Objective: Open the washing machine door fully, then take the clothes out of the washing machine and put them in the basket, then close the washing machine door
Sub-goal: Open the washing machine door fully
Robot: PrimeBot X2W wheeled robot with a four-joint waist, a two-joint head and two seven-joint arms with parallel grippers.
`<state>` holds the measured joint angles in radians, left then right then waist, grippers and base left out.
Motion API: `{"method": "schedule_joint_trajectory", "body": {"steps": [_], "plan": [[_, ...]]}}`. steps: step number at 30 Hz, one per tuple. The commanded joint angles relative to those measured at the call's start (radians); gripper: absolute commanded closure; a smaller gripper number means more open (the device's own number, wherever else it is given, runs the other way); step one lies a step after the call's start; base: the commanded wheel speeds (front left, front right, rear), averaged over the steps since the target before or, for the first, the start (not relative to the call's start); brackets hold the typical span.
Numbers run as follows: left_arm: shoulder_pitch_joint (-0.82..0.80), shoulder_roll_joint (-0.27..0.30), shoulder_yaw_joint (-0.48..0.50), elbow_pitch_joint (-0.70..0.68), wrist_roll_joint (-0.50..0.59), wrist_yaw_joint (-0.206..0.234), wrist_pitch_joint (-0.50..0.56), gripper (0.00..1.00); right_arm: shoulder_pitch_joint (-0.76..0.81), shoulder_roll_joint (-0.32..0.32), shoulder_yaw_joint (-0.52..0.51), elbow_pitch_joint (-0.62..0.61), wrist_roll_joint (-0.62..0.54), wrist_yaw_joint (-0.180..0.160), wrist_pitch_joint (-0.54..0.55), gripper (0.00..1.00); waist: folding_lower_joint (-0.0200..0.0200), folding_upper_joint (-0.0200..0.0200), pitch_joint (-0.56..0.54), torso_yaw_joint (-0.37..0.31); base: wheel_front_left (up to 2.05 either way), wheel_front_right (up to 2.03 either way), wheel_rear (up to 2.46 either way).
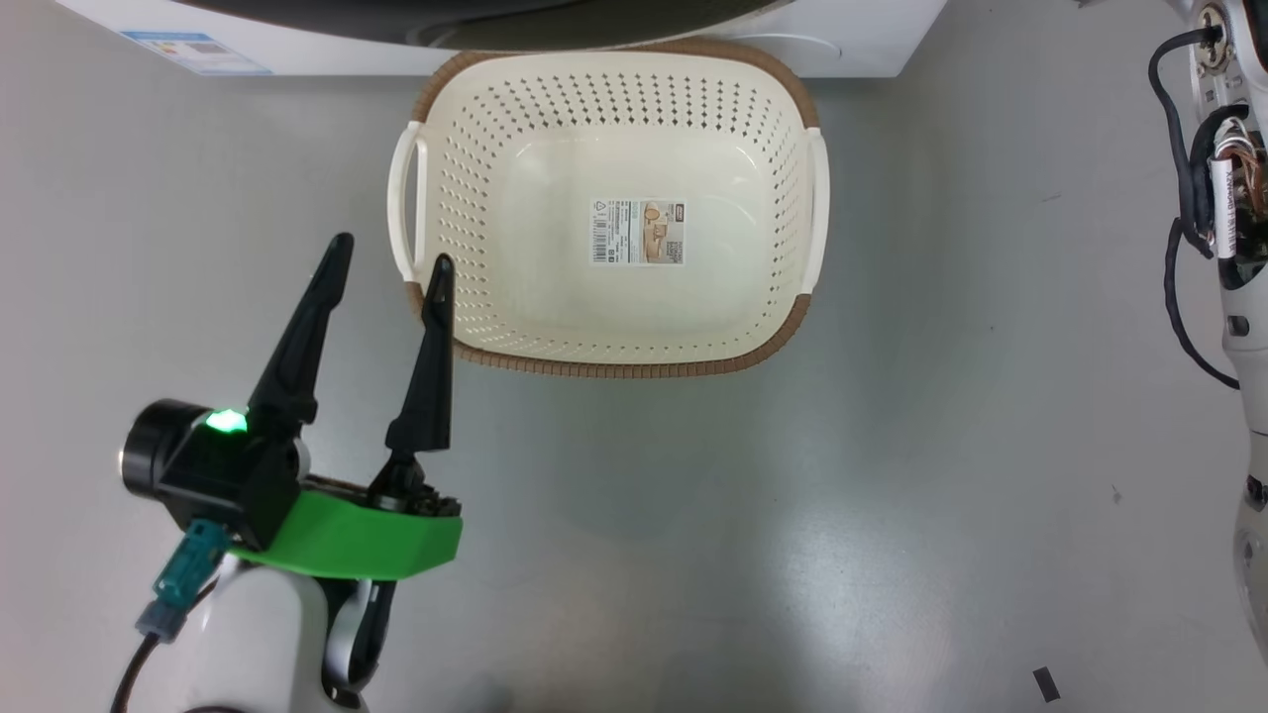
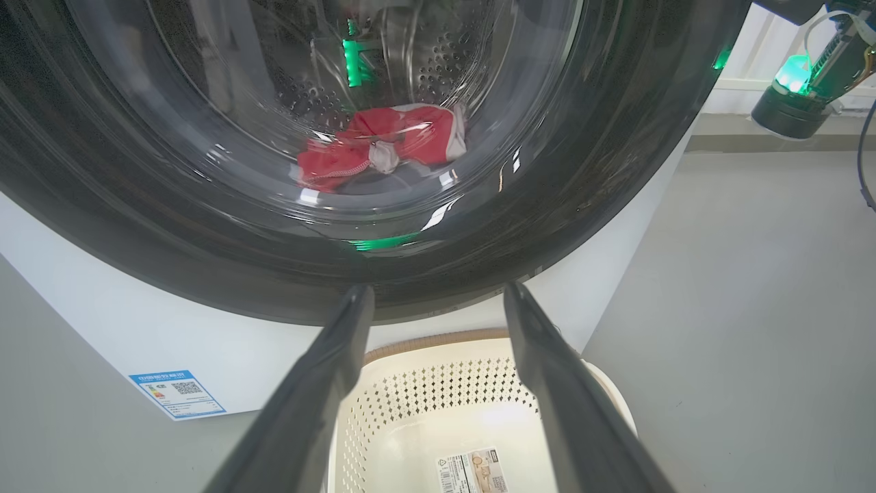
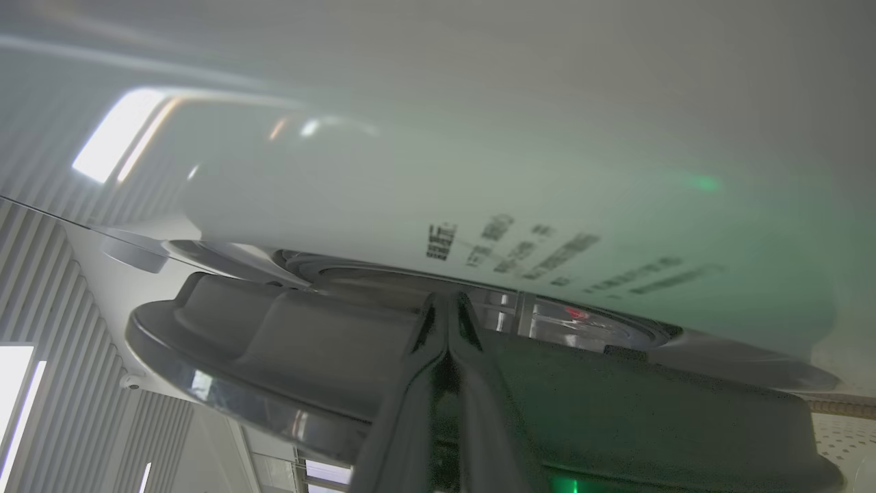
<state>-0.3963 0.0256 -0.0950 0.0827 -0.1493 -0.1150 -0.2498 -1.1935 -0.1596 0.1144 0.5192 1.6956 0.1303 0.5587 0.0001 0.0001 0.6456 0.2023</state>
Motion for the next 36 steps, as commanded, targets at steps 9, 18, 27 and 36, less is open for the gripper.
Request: {"method": "schedule_joint_trajectory", "body": {"steps": [9, 18, 27, 36], "plan": [[-0.009, 0.025, 0.022, -0.008, 0.008, -0.004, -0.012, 0.00, -0.005, 0.031, 0.023, -0.013, -0.029, 0.000, 0.081, 1.00, 0.0000, -0.0001, -0.017, 0.002, 0.00, 0.00, 0.00], [0.003, 0.025, 0.028, -0.002, 0.013, -0.005, -0.012, 0.00, 0.043, 0.049, 0.049, -0.009, -0.053, 0.000, 0.121, 1.00, 0.0000, -0.0001, -0.061, -0.023, 0.00, 0.00, 0.00], [0.015, 0.025, 0.029, 0.015, 0.023, -0.009, -0.012, 0.00, 0.112, 0.069, 0.073, 0.001, -0.074, 0.000, 0.144, 1.00, 0.0000, -0.0001, -0.129, -0.042, 0.00, 0.00, 0.00], [0.037, 0.025, 0.038, 0.029, 0.027, -0.013, -0.012, 0.00, 0.168, 0.087, 0.095, 0.025, -0.075, 0.000, 0.166, 1.00, 0.0000, -0.0001, -0.185, -0.054, 0.00, 0.00, 0.00]]}}
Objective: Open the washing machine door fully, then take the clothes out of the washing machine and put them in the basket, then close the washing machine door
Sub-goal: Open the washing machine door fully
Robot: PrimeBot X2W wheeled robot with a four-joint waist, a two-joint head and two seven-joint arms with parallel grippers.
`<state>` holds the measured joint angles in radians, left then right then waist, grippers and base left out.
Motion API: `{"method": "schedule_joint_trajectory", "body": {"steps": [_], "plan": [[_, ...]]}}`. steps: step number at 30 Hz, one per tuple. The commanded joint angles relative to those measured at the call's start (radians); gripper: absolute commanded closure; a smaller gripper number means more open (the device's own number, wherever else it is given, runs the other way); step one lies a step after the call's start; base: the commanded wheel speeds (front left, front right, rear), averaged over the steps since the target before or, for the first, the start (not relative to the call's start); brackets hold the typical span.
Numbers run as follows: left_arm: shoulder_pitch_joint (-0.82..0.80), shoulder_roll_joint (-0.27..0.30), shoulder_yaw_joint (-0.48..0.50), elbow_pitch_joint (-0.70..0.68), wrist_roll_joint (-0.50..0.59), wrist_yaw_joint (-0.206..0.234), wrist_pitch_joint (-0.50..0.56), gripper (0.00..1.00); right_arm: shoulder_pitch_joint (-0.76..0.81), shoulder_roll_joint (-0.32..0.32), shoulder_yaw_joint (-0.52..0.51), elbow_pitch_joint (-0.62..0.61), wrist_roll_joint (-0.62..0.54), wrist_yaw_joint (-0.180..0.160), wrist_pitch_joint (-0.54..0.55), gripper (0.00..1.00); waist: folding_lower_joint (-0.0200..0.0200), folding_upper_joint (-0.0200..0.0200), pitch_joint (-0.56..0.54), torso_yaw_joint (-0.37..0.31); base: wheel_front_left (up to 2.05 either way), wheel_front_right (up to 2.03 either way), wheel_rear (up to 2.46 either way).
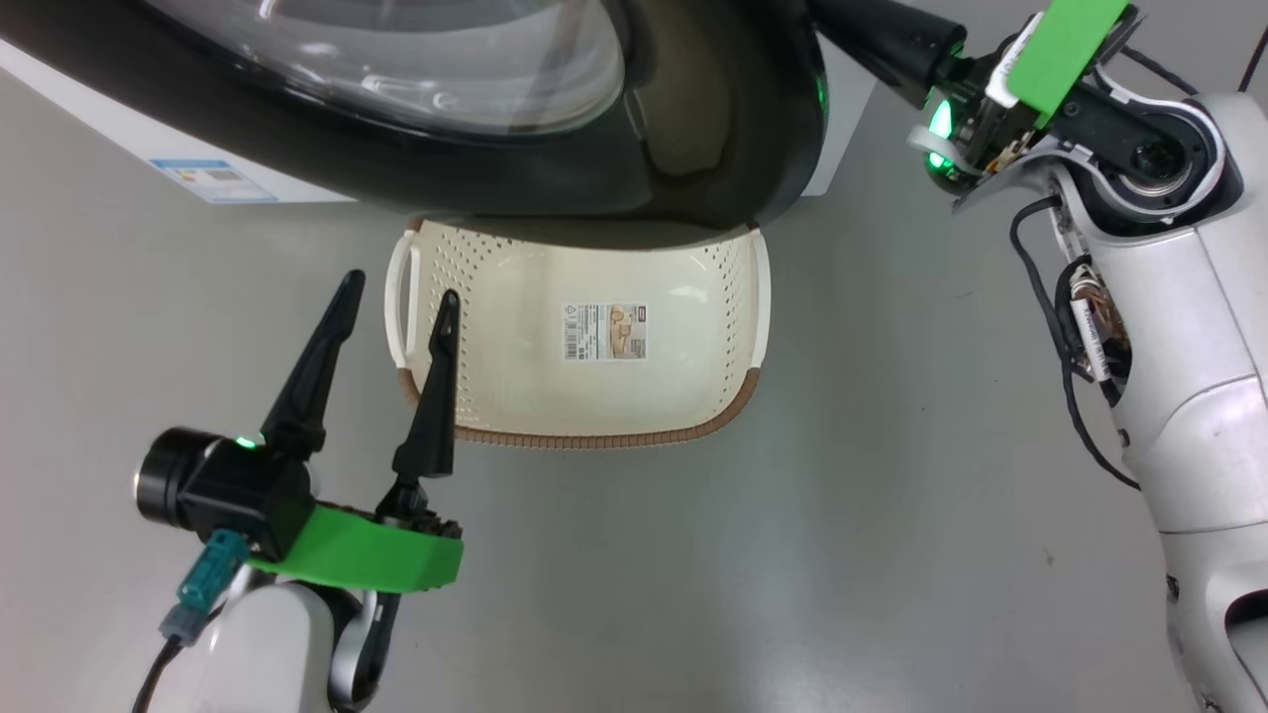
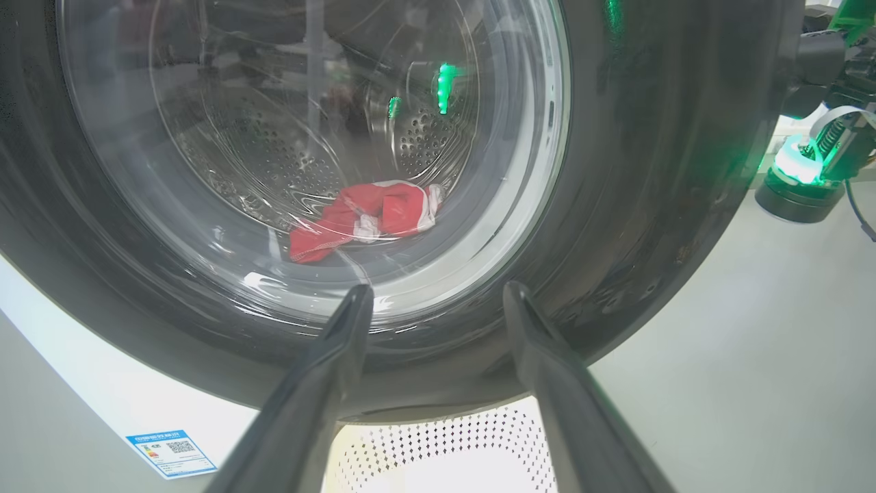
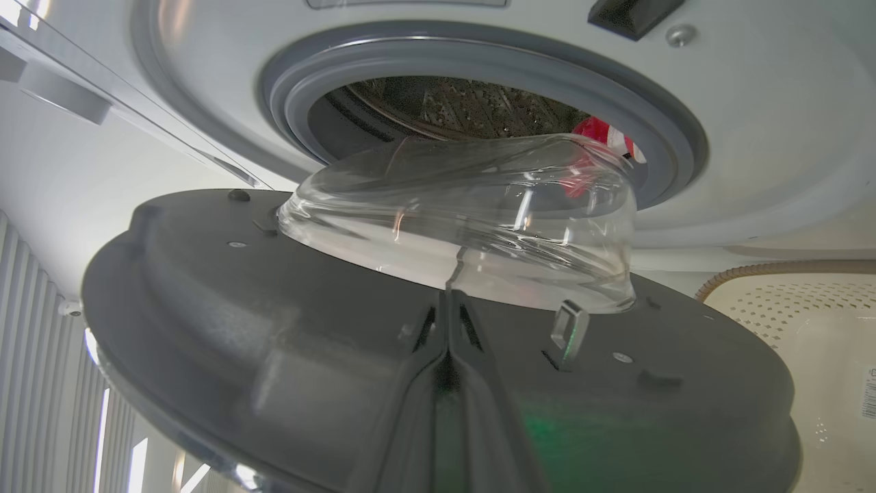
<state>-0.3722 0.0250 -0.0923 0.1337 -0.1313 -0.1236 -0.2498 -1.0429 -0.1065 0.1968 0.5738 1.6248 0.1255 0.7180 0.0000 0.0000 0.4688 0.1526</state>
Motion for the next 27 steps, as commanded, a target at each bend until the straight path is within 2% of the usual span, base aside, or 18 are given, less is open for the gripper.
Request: {"method": "schedule_joint_trajectory", "body": {"steps": [1, 14, 15, 16, 17, 18, 22, 27], "plan": [[0.014, 0.025, 0.037, -0.022, 0.008, -0.004, -0.012, 0.00, 0.021, 0.035, 0.014, -0.028, -0.003, 0.005, 0.009, 1.00, 0.0000, 0.0000, -0.012, -0.005, 0.00, 0.00, 0.00], [0.019, 0.025, 0.040, -0.030, 0.008, -0.006, -0.012, 0.00, 0.035, 0.049, 0.014, -0.004, 0.016, 0.005, 0.010, 1.00, 0.0000, 0.0000, -0.019, -0.017, 0.00, 0.00, 0.00], [0.018, 0.025, 0.039, -0.031, 0.007, -0.006, -0.012, 0.00, 0.033, 0.050, 0.005, -0.006, 0.016, 0.005, -0.006, 0.85, 0.0000, 0.0000, -0.016, -0.019, 0.00, 0.00, 0.00], [0.017, 0.025, 0.038, -0.031, 0.006, -0.006, -0.012, 0.00, 0.032, 0.051, -0.003, -0.010, 0.012, 0.005, -0.027, 0.53, 0.0000, 0.0000, -0.014, -0.022, 0.00, 0.00, 0.00], [0.015, 0.025, 0.037, -0.031, 0.004, -0.006, -0.012, 0.00, 0.033, 0.051, -0.010, -0.013, 0.005, 0.005, -0.047, 0.12, 0.0000, 0.0000, -0.012, -0.024, 0.00, 0.00, 0.00], [0.009, 0.025, 0.038, -0.029, 0.003, -0.006, -0.012, 0.00, 0.040, 0.052, -0.023, -0.031, -0.013, 0.005, -0.094, 0.00, 0.0000, 0.0000, -0.009, -0.031, 0.00, 0.00, 0.00], [-0.001, 0.025, 0.045, -0.028, 0.004, -0.006, -0.012, 0.00, 0.065, 0.047, -0.038, -0.058, -0.045, 0.005, -0.154, 0.00, 0.0000, 0.0000, -0.007, -0.043, 0.00, 0.00, 0.00], [-0.005, 0.025, 0.061, -0.024, 0.004, -0.006, -0.012, 0.00, 0.128, 0.008, -0.032, -0.118, -0.139, 0.005, -0.283, 0.00, 0.0000, 0.0000, -0.007, -0.066, 0.00, 0.00, 0.00]]}}
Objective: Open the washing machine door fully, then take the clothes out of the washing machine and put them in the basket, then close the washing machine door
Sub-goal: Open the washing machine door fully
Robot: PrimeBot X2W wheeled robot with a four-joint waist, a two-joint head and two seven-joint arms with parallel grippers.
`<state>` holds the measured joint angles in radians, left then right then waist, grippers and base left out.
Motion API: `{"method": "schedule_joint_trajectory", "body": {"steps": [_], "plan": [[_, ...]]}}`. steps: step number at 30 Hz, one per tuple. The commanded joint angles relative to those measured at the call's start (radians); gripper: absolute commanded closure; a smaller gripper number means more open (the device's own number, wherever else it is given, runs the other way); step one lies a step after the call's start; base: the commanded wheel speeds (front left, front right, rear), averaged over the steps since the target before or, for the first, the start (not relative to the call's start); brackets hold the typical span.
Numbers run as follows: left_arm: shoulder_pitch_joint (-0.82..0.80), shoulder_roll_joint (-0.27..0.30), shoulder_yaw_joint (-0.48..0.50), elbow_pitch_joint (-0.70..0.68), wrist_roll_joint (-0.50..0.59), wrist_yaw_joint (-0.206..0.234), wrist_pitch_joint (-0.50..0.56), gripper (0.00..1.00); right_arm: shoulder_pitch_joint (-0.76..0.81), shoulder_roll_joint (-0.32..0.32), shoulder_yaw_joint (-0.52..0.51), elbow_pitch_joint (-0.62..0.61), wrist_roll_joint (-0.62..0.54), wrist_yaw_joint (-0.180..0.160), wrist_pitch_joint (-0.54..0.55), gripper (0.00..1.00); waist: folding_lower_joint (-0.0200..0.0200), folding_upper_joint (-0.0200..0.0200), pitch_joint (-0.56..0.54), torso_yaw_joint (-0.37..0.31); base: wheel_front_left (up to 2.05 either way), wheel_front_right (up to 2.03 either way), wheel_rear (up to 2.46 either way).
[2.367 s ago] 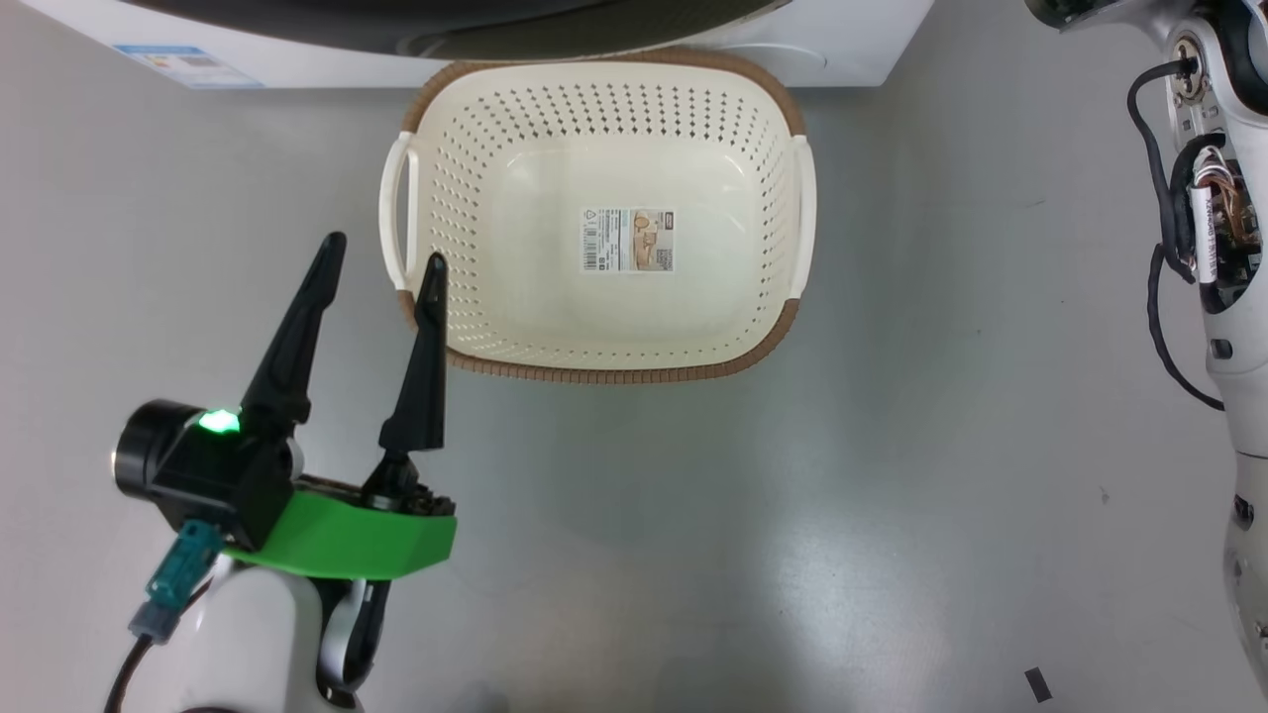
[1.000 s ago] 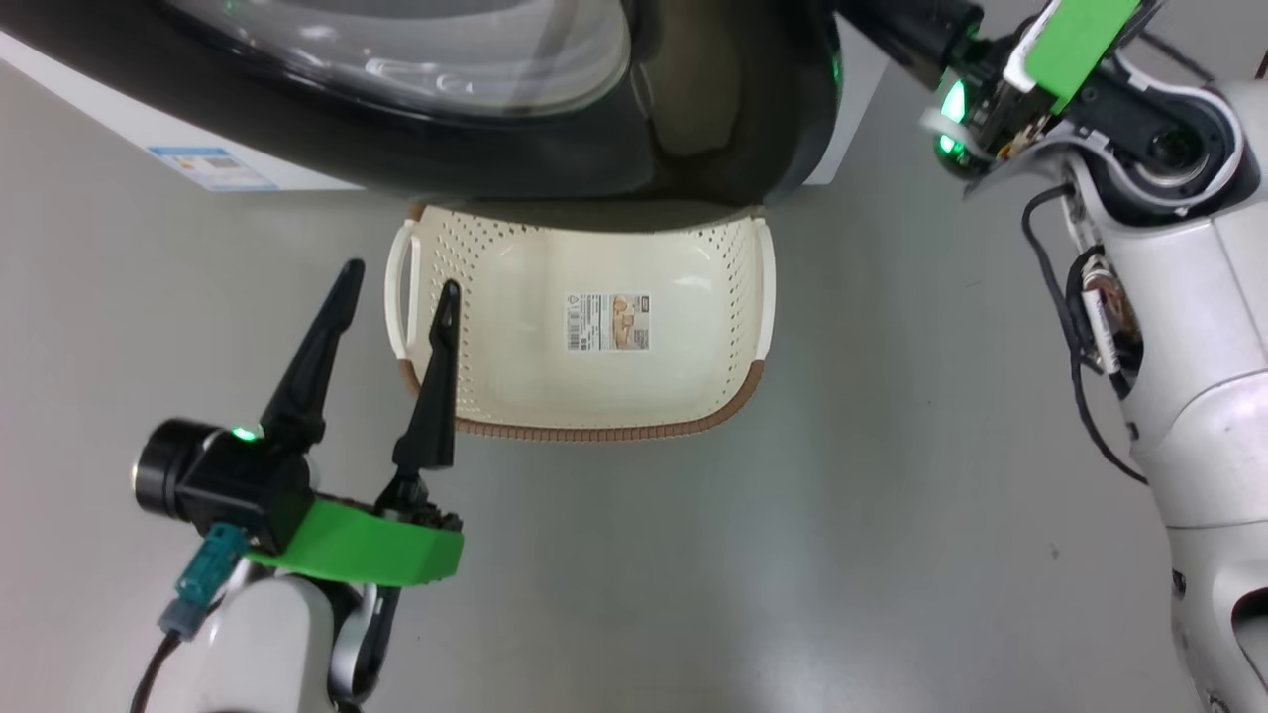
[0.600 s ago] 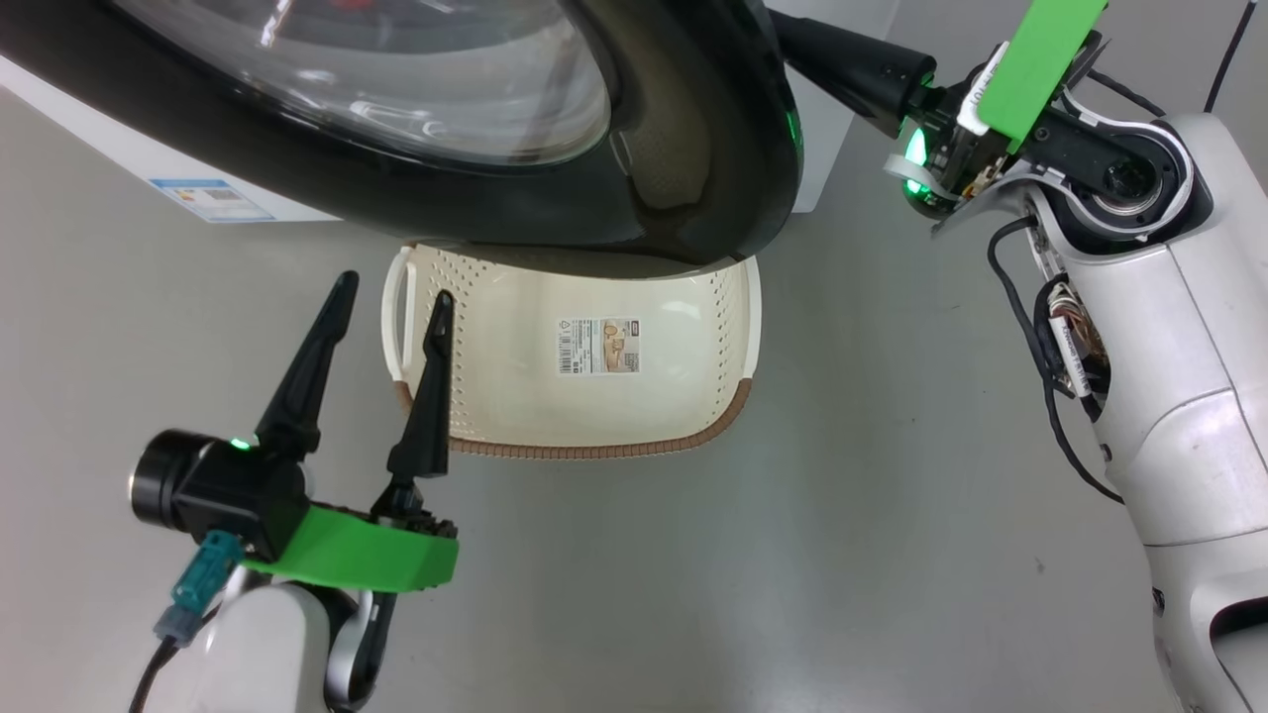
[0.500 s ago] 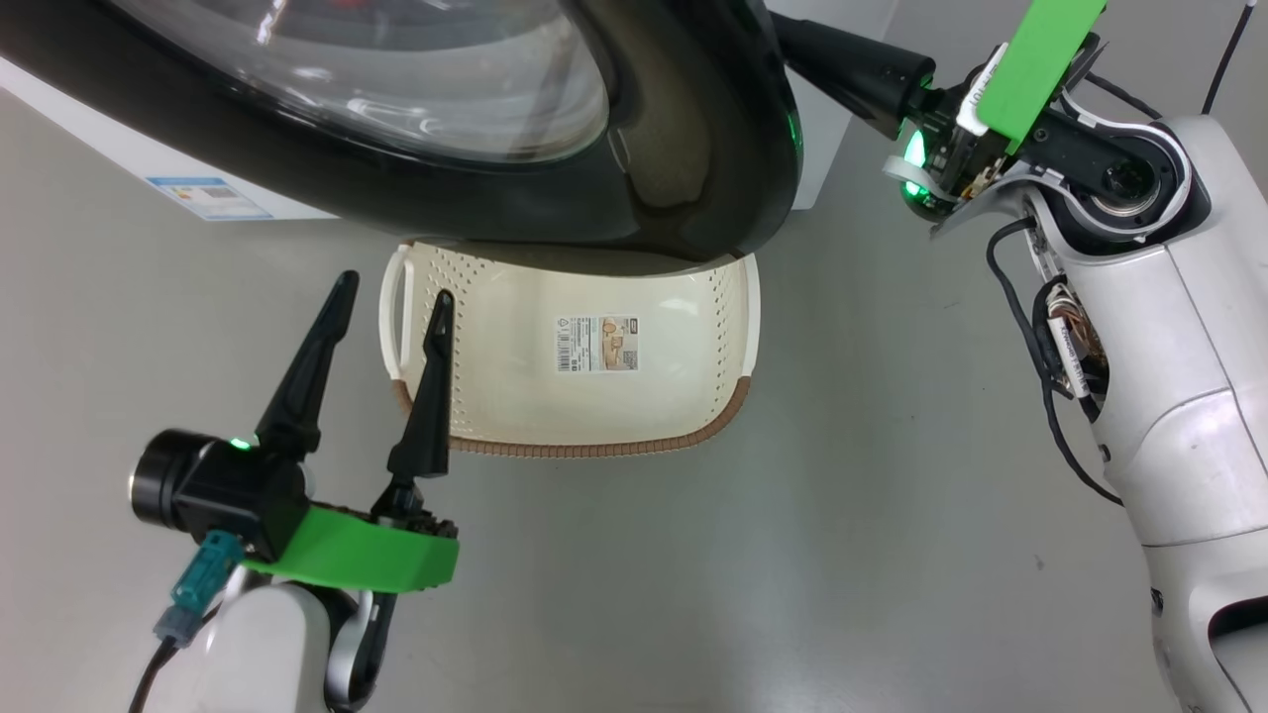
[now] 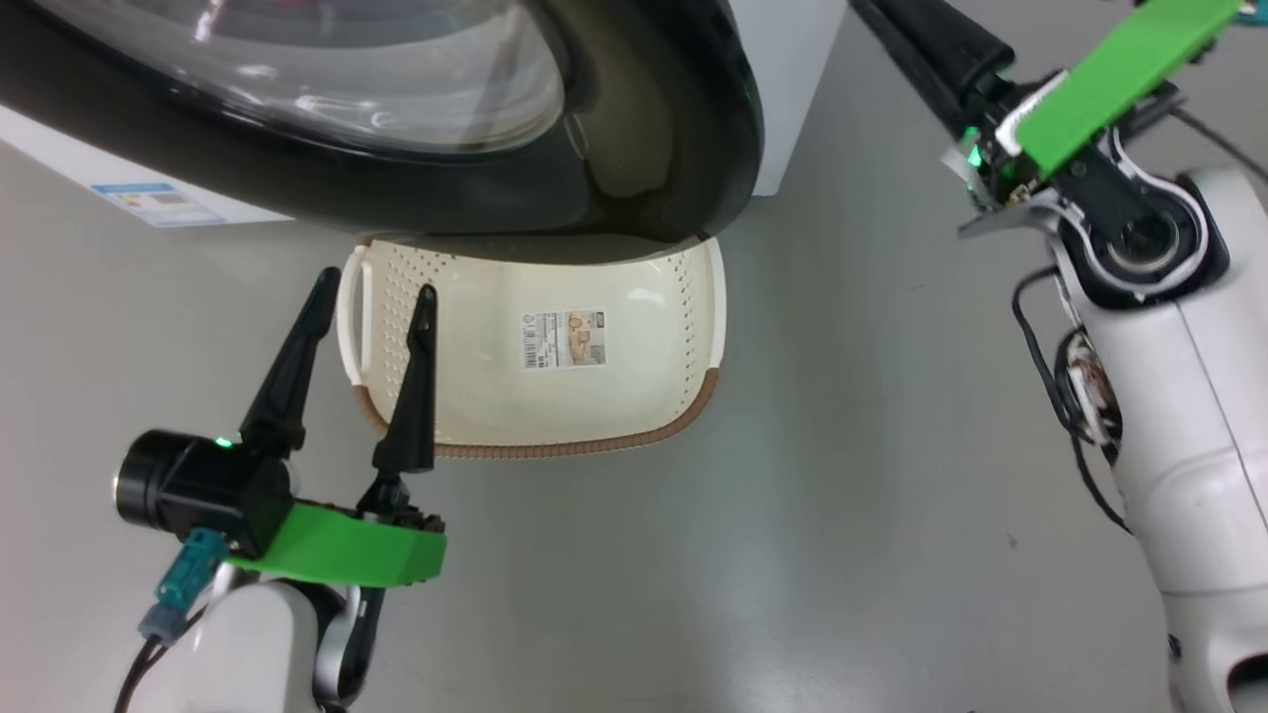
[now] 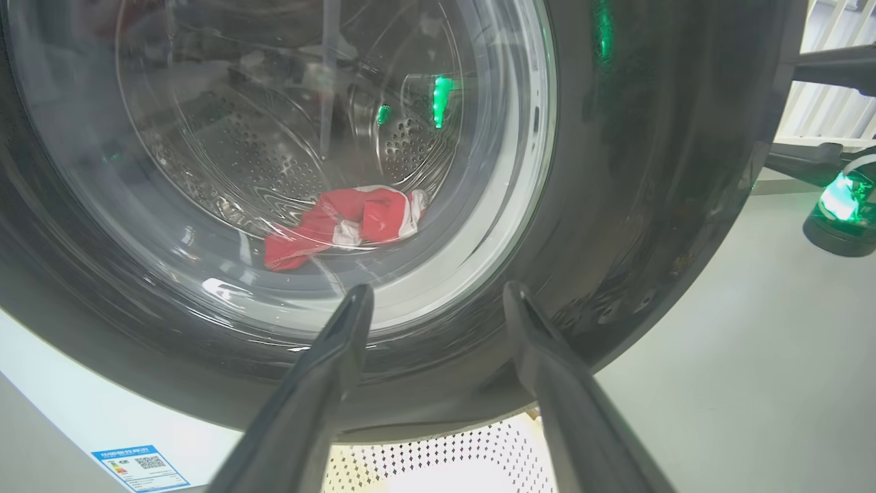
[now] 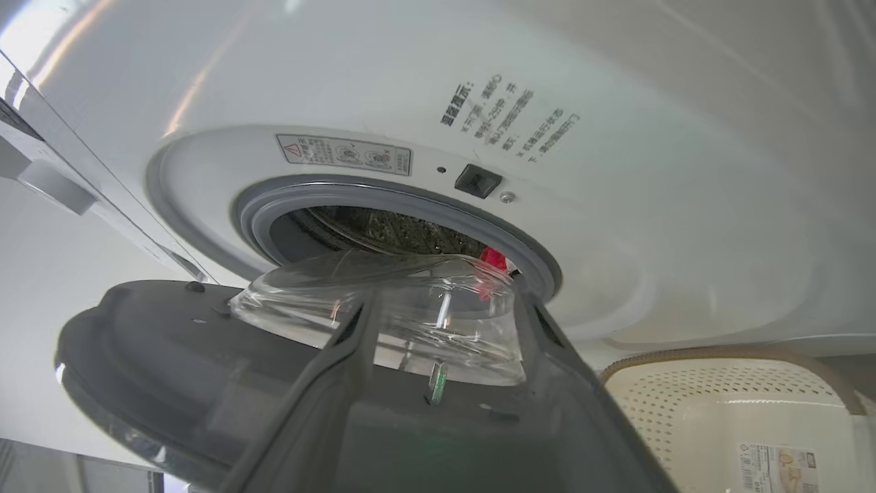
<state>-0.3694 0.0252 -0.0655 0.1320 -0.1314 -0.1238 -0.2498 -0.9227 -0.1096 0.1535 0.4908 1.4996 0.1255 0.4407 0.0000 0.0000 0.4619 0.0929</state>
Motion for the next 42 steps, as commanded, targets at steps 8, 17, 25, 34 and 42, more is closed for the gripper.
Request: {"method": "schedule_joint_trajectory", "body": {"steps": [8, 17, 25, 34, 42], "plan": [[-0.008, 0.025, 0.057, -0.002, 0.001, -0.006, -0.012, 0.00, 0.127, -0.074, 0.127, -0.152, -0.171, 0.005, -0.299, 0.00, 0.0000, 0.0000, -0.008, -0.040, 0.00, 0.00, 0.00], [0.001, 0.025, 0.072, 0.007, -0.001, -0.006, -0.012, 0.00, 0.223, -0.190, 0.266, -0.151, -0.297, 0.005, -0.650, 0.00, 0.0000, 0.0000, -0.040, -0.057, 0.00, 0.00, 0.00], [0.023, 0.025, 0.098, 0.004, -0.002, 0.002, -0.012, 0.00, 0.311, -0.190, 0.194, -0.165, -0.536, 0.005, -0.702, 0.00, 0.0000, 0.0000, -0.071, -0.073, 0.00, 0.00, 0.00], [0.053, 0.025, 0.103, 0.001, -0.010, 0.012, -0.012, 0.00, 0.527, -0.050, -0.034, -0.351, -0.908, 0.005, -0.702, 0.00, 0.0000, 0.0000, -0.106, -0.083, 0.00, 0.00, 0.00], [0.068, 0.025, 0.102, -0.002, -0.009, 0.012, -0.012, 0.00, 0.643, -0.001, -0.087, -0.455, -1.077, 0.005, -0.702, 0.00, 0.0000, 0.0000, -0.121, -0.086, 0.00, 0.00, 0.00]]}}
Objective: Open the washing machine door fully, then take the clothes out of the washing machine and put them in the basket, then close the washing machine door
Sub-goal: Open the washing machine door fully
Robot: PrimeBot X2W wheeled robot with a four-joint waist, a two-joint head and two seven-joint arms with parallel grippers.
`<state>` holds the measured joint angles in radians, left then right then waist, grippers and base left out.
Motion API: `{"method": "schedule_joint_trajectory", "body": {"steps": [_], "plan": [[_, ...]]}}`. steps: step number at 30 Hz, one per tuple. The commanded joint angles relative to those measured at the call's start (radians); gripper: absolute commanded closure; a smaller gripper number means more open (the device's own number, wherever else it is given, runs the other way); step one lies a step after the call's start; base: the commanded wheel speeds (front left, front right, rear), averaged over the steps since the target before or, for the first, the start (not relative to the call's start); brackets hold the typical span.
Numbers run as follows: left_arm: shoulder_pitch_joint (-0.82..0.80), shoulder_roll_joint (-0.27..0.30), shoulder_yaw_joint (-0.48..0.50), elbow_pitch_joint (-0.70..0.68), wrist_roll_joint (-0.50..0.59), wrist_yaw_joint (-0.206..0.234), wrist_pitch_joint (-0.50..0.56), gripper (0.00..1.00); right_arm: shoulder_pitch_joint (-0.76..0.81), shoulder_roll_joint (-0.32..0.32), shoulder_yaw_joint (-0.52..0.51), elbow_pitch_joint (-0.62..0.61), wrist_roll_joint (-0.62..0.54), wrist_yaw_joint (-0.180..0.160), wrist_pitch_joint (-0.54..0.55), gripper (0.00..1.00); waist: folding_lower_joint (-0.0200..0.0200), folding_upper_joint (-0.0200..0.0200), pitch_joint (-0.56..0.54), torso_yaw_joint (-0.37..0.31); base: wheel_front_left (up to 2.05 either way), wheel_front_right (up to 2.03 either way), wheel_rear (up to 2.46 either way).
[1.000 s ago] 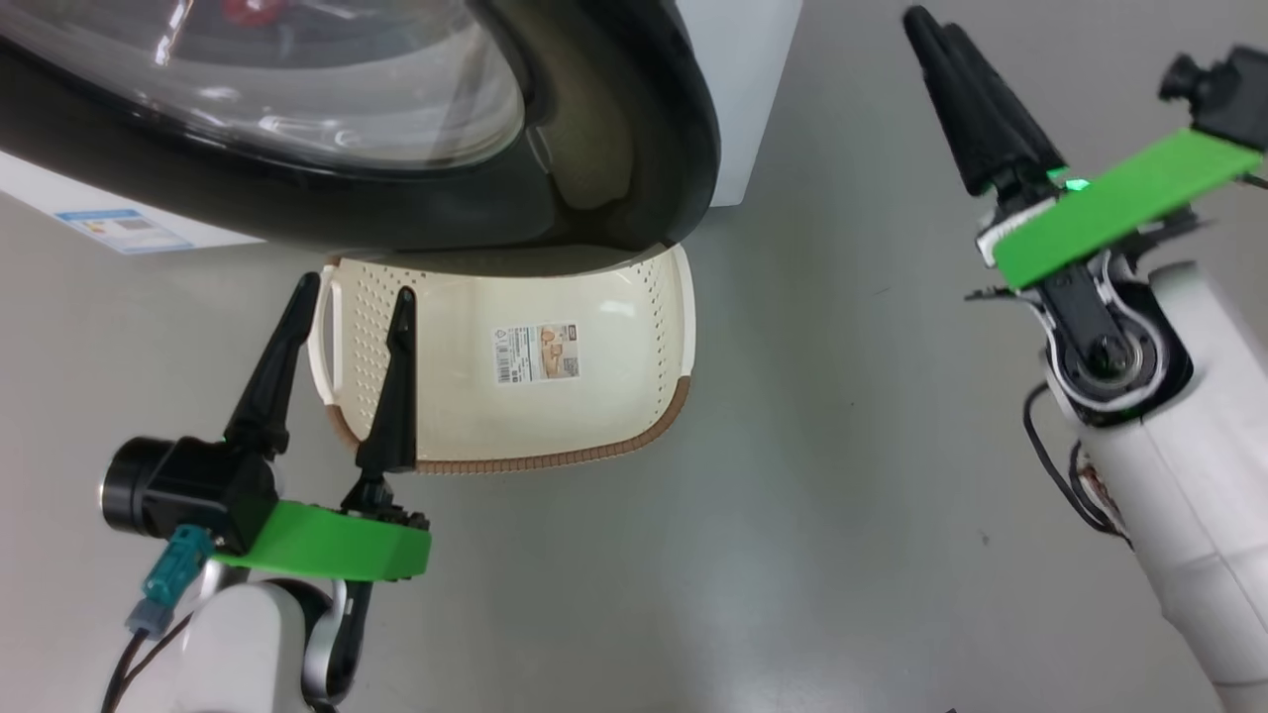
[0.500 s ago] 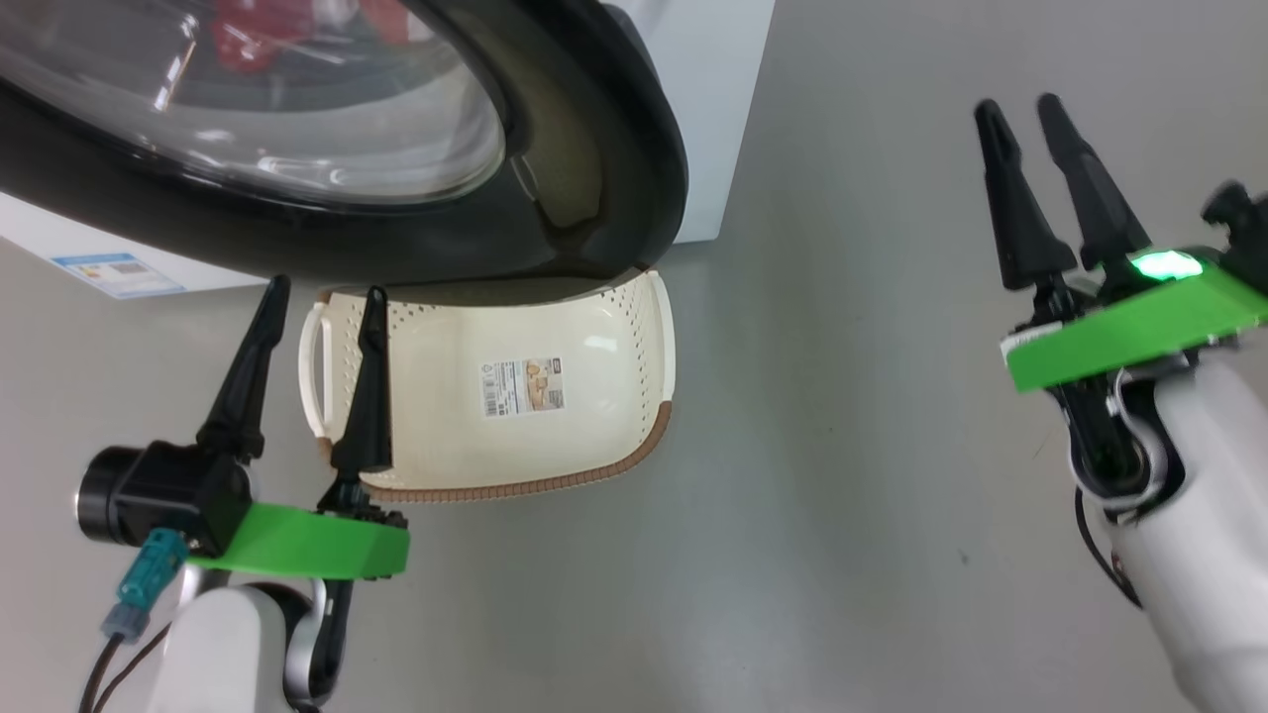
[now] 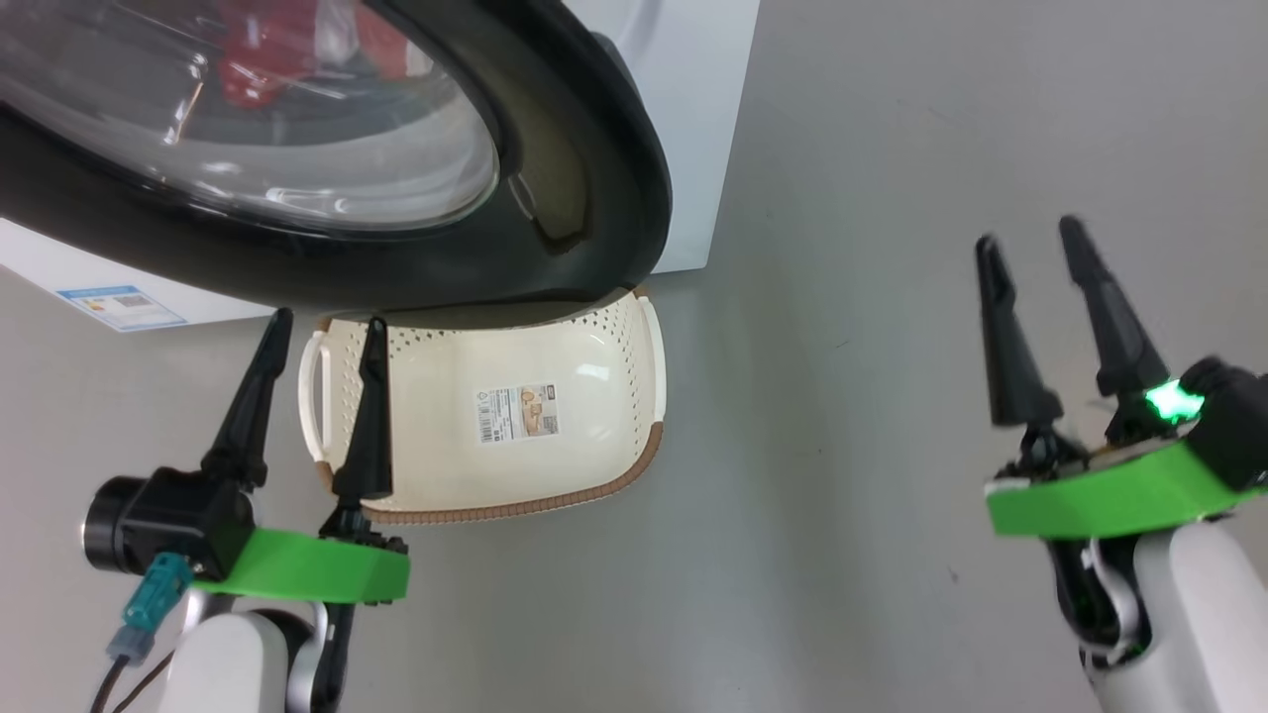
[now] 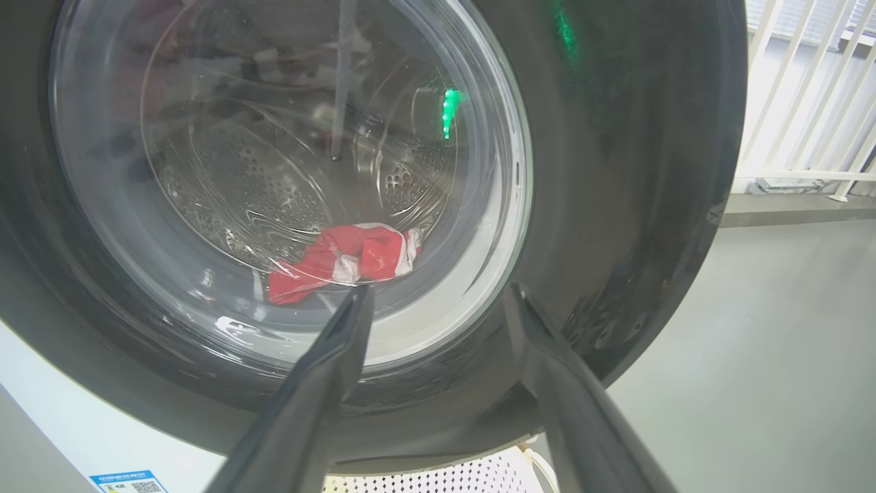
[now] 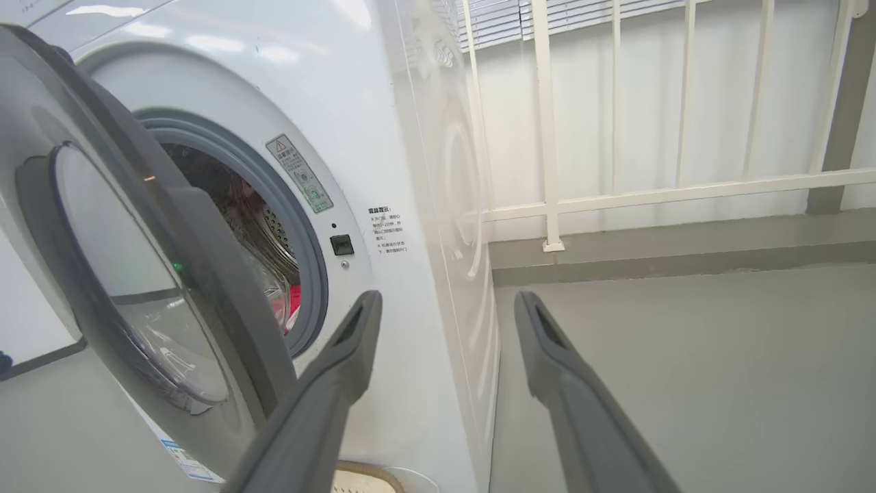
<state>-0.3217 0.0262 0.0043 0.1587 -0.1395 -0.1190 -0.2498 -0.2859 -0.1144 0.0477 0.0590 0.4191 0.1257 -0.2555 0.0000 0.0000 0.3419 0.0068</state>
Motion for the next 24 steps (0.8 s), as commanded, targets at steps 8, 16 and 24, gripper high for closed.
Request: {"method": "schedule_joint_trajectory", "body": {"steps": [8, 16, 24], "plan": [[0.030, 0.024, 0.024, -0.030, -0.005, 0.010, -0.012, 0.00, 0.082, 0.017, 0.039, -0.062, -0.078, 0.005, -0.006, 0.00, 0.0000, 0.0000, -0.005, 0.003, 0.00, 0.00, 0.00], [0.025, 0.024, 0.019, -0.031, -0.004, 0.010, -0.012, 0.00, 0.087, 0.027, 0.041, -0.070, -0.091, 0.005, -0.006, 0.00, 0.0000, 0.0000, 0.000, 0.006, 0.00, 0.00, 0.00], [0.025, 0.024, 0.018, -0.029, -0.004, 0.010, -0.012, 0.00, 0.086, 0.028, 0.041, -0.073, -0.099, 0.005, -0.006, 0.00, 0.0000, 0.0000, 0.002, 0.005, 0.00, 0.00, 0.00]]}}
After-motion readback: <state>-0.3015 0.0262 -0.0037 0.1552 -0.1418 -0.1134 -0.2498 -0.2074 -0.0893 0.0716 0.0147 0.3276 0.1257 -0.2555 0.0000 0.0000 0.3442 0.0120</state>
